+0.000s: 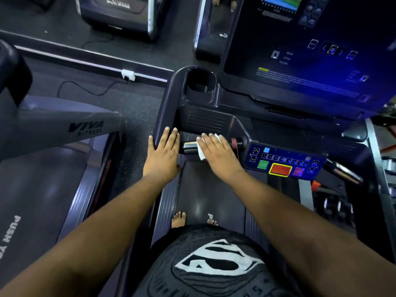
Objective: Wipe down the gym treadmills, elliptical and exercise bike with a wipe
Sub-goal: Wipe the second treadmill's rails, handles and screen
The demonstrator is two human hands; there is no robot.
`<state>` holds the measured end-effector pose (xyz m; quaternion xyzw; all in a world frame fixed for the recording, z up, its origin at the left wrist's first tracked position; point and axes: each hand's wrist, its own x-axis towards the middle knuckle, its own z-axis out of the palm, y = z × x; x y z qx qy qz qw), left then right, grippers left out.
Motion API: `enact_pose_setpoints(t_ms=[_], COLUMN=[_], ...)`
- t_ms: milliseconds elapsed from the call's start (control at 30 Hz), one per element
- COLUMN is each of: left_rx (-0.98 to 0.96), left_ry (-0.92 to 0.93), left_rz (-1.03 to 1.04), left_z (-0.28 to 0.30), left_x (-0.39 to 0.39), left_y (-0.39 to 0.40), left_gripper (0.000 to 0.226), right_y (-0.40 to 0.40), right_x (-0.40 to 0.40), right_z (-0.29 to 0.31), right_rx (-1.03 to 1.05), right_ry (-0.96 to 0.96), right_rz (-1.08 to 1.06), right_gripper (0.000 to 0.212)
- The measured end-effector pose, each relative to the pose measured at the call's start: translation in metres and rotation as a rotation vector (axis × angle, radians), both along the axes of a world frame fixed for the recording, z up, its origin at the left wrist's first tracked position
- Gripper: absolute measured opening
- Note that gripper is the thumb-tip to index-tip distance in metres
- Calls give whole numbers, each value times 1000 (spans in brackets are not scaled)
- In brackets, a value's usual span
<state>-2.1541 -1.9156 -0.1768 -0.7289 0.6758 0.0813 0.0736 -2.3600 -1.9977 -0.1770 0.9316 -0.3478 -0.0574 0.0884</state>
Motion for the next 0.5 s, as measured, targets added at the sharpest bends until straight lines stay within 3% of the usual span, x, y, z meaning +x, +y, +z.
enact_pose_setpoints(t_ms=[200,400,500], left_rx=[-16,-37,-51], left_ry=[-19,-24,-7], left_rz=[-18,-90,-138], left_z=[-3,-1,2], left_x=[1,0,-9], left_y=[-1,3,3], left_gripper=[99,94,98], right_y=[-3,4,10], right_x=[-33,7,-8], right_z=[10,14,28], right_rx=[42,289,446], right_ry=[33,20,-118], right_rz=[-37,181,173], right_gripper=[70,69,64])
